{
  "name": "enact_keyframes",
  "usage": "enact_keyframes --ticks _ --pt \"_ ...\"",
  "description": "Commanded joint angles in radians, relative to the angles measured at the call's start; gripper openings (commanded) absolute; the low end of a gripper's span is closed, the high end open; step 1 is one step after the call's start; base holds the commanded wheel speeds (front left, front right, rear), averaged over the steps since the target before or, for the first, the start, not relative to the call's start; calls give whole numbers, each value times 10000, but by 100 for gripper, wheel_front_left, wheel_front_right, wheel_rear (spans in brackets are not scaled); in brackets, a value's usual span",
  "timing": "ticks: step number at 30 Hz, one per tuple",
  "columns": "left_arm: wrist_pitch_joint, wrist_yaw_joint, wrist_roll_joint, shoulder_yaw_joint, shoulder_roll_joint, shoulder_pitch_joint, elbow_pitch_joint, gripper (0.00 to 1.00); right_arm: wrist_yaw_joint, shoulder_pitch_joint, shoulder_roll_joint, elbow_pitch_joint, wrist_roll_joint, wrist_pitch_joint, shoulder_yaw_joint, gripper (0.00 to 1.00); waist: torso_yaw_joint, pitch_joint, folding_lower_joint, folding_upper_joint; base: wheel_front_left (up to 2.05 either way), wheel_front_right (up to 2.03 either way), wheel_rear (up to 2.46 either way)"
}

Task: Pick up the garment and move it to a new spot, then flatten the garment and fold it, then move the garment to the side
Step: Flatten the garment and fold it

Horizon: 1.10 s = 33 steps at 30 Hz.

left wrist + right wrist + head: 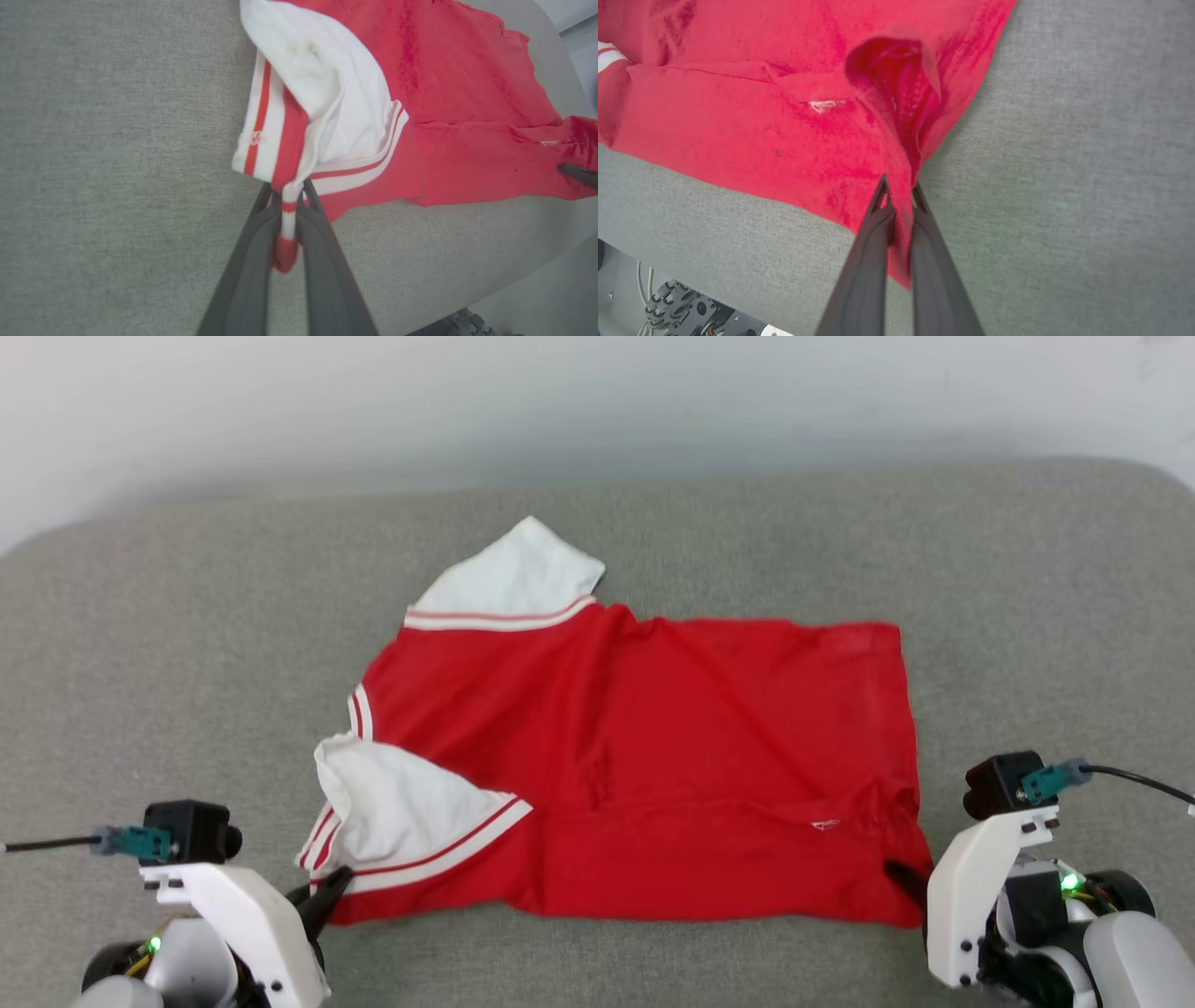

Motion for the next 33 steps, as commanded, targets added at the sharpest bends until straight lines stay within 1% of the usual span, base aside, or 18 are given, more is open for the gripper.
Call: enact_keyframes --ticks 1,7,8,15,17,20,21,22,23,24,25,28,33 --pt "-116 94 -49 27 -80 304 9 0 19 274 -88 -23 107 -5 63 0 43 -527 0 0 0 0 0" --pt "-451 482 -110 53 -118 1279 -316 0 10 1008 -304 -279 344 116 33 0 202 -1402 0 0 0 0 0" --pt "-451 482 -110 53 -118 1279 -316 0 10 1008 -304 -279 344 116 33 0 202 -1402 0 0 0 0 0" --pt "-471 951 -384 179 24 2408 -729 0 10 1878 -386 -769 375 413 -153 0 317 -1614 0 0 0 0 0" --pt "-464 947 -514 149 -92 2575 -665 0 10 2031 -357 -805 304 330 -171 0 343 -1583 0 0 0 0 0" --pt "-512 829 -664 76 -341 2636 -394 0 10 2166 -272 -721 171 81 -196 0 358 -1487 0 0 0 0 0" --pt "-563 774 -694 60 -441 2573 -253 0 10 2207 -237 -657 169 -11 -228 13 363 -1463 0 0 0 0 0" --pt "-612 738 -666 15 -512 2502 -133 0 10 2286 -224 -592 122 -74 -233 45 366 -1445 0 0 0 0 0" --pt "-667 695 -678 10 -610 2429 -13 31 10 2305 -183 -608 115 -199 -219 100 365 -1425 0 0 0 0 0" --pt "-701 648 -738 7 -716 2360 96 92 10 2325 -158 -632 135 -308 -219 100 369 -1397 0 0 0 0 0" --pt "-740 601 -715 2 -762 2289 214 100 10 2376 -181 -660 97 -430 -206 100 367 -1377 0 0 0 0 0" --pt "-976 483 -571 53 -840 2045 439 100 11 2454 -127 -896 55 -1073 -346 100 366 -1349 0 0 0 0 0" --pt "-1781 584 5 320 -762 1623 469 100 11 2472 -33 -1734 -341 -2820 -702 100 321 -1357 0 0 0 0 0"
